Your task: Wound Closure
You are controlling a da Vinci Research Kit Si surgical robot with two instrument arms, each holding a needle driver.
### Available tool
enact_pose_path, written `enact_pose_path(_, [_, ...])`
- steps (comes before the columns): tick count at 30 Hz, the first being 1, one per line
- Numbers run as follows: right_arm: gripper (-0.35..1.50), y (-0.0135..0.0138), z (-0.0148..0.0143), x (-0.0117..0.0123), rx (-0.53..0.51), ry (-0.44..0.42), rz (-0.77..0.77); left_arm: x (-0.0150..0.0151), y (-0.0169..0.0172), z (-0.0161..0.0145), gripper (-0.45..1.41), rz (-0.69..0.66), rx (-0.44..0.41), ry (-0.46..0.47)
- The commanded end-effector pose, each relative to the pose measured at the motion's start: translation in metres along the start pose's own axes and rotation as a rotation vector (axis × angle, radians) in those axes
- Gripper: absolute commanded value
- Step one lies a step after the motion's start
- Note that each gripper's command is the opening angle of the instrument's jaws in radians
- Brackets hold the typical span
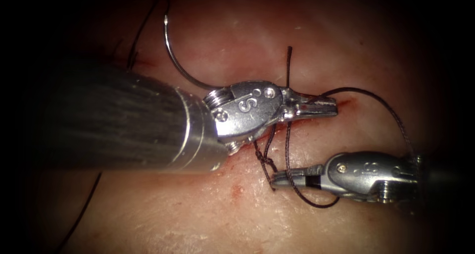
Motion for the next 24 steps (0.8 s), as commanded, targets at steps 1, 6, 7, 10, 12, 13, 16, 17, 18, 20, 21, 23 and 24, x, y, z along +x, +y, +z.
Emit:
enact_pose_path(1, [-0.35, -0.0008, 0.0007, -0.0005, 0.025, 0.030, 0.019, -0.0012, 0.0001, 0.0006, -0.45, 0.018, -0.005, 0.006])
enact_pose_path(6, [-0.35, -0.0009, 0.0006, -0.0007, 0.050, 0.091, 0.032, -0.0024, -0.0012, 0.0015, -0.45, 0.086, -0.057, 0.093])
enact_pose_path(7, [-0.35, -0.0009, 0.0006, -0.0007, 0.054, 0.105, 0.036, -0.0025, -0.0015, 0.0018, -0.45, 0.097, -0.067, 0.113])
enact_pose_path(10, [-0.35, -0.0010, 0.0003, -0.0007, 0.078, 0.174, 0.057, -0.0031, -0.0022, 0.0029, -0.45, 0.151, -0.109, 0.181])
enact_pose_path(12, [-0.35, -0.0011, -0.0001, -0.0006, 0.092, 0.218, 0.073, -0.0034, -0.0025, 0.0033, -0.45, 0.190, -0.127, 0.213])
enact_pose_path(13, [-0.35, -0.0011, -0.0003, -0.0005, 0.098, 0.238, 0.078, -0.0036, -0.0027, 0.0035, -0.45, 0.205, -0.134, 0.221])
enact_pose_path(16, [-0.35, -0.0011, -0.0010, -0.0002, 0.113, 0.331, 0.118, -0.0042, -0.0031, 0.0039, -0.45, 0.256, -0.164, 0.245])
enact_pose_path(17, [-0.35, -0.0011, -0.0010, -0.0001, 0.118, 0.358, 0.129, -0.0044, -0.0032, 0.0039, -0.45, 0.264, -0.170, 0.250])
enact_pose_path(18, [-0.35, -0.0011, -0.0011, -0.0001, 0.118, 0.380, 0.135, -0.0045, -0.0032, 0.0039, -0.45, 0.271, -0.173, 0.257])
enact_pose_path(20, [-0.28, -0.0010, -0.0011, 0.0001, 0.109, 0.419, 0.155, -0.0047, -0.0032, 0.0038, -0.45, 0.286, -0.186, 0.263])
enact_pose_path(21, [-0.18, -0.0010, -0.0012, 0.0002, 0.098, 0.432, 0.171, -0.0048, -0.0032, 0.0037, -0.45, 0.299, -0.186, 0.264])
enact_pose_path(23, [0.17, -0.0008, -0.0014, 0.0005, 0.088, 0.468, 0.207, -0.0050, -0.0031, 0.0035, -0.45, 0.312, -0.191, 0.265])
enact_pose_path(24, [0.24, -0.0007, -0.0016, 0.0007, 0.086, 0.488, 0.228, -0.0051, -0.0030, 0.0035, -0.45, 0.324, -0.192, 0.270])
